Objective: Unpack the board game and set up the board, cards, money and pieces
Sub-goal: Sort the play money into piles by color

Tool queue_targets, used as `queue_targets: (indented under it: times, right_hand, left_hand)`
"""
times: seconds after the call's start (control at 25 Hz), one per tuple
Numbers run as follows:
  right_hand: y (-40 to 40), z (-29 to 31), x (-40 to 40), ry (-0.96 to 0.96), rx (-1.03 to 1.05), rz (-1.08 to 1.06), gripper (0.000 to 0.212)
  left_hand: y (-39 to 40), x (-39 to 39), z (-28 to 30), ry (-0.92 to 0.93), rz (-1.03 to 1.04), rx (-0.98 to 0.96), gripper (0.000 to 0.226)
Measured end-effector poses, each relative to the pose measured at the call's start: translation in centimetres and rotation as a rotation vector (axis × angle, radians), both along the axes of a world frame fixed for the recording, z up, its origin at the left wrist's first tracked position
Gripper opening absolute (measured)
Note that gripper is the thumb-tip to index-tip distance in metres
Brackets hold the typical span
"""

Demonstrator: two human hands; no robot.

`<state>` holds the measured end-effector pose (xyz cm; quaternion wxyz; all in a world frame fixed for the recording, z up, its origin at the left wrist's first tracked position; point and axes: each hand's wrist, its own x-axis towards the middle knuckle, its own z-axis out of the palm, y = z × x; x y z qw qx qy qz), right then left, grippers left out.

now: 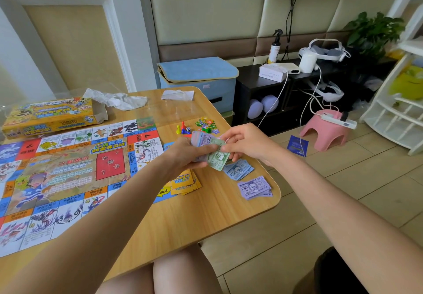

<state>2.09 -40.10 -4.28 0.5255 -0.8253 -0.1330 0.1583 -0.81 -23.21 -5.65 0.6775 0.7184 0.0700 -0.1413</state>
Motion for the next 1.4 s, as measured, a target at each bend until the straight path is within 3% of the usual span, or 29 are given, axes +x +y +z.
queue_targets:
  times: [0.2, 0.36, 0.44, 0.6, 0.72, 0.88, 0.92, 1.04, 1.16, 1.24, 1.4]
  right_hand:
    - [-1.2, -0.4, 1.2, 0.138, 0.292, -0.355, 0.026]
    - [-1.2, -2.0, 1.9, 0.247, 0.246, -0.509, 0.027]
    - [-0.3, -2.9, 2.5, 0.219, 0.084, -0.551, 0.025]
    - [0.1, -3.5, 2.7, -0.158, -0.710, -0.417, 0.018]
    - [-0.2, -4.0, 2.8, -0.214, -0.784, -0.338, 0.034]
    - [-0.3, -4.3, 2.8, -0.300, -0.805, -0.272, 0.025]
    - [-0.3, -4.3, 2.7, -0.301, -0.800, -0.265, 0.021]
    - [-0.1, -4.4, 2.7, -0.309, -0.787, -0.266, 0.040]
    - [-0.1, -3.4, 2.8, -0.334, -0.442, -0.340, 0.021]
    - [0.1, -1.7, 2.1, -0.178, -0.106, -0.205, 0.021]
    - [-0.1, 0.2, 1.0, -0.068, -0.085, 0.035, 0.009]
  left_hand:
    - [0.4, 0.3, 0.1, 0.019, 0.105, -0.183, 0.017]
    - [0.4, 0.3, -0.6, 0.089, 0.102, -0.138, 0.020]
    - [-0.2, 0.4, -0.8, 0.127, 0.142, -0.156, 0.014]
    - [-1.2, 1.0, -0.8, 0.177, 0.224, -0.215, 0.013]
    - [-1.9, 1.5, -0.7, 0.191, 0.248, -0.232, 0.021]
    - [-2.6, 1.8, -0.6, 0.166, 0.255, -0.247, 0.022]
    - [-2.6, 1.9, -0.7, 0.161, 0.254, -0.249, 0.022]
    - [-2.2, 1.7, -1.0, 0.122, 0.252, -0.213, 0.024]
    - [-1.4, 1.2, -1.2, 0.054, 0.202, -0.137, 0.024]
    - [-1.1, 0.7, -0.9, 0.023, 0.106, -0.054, 0.024]
    - [-1.0, -0.7, 0.2, 0.031, -0.066, -0.022, 0.009]
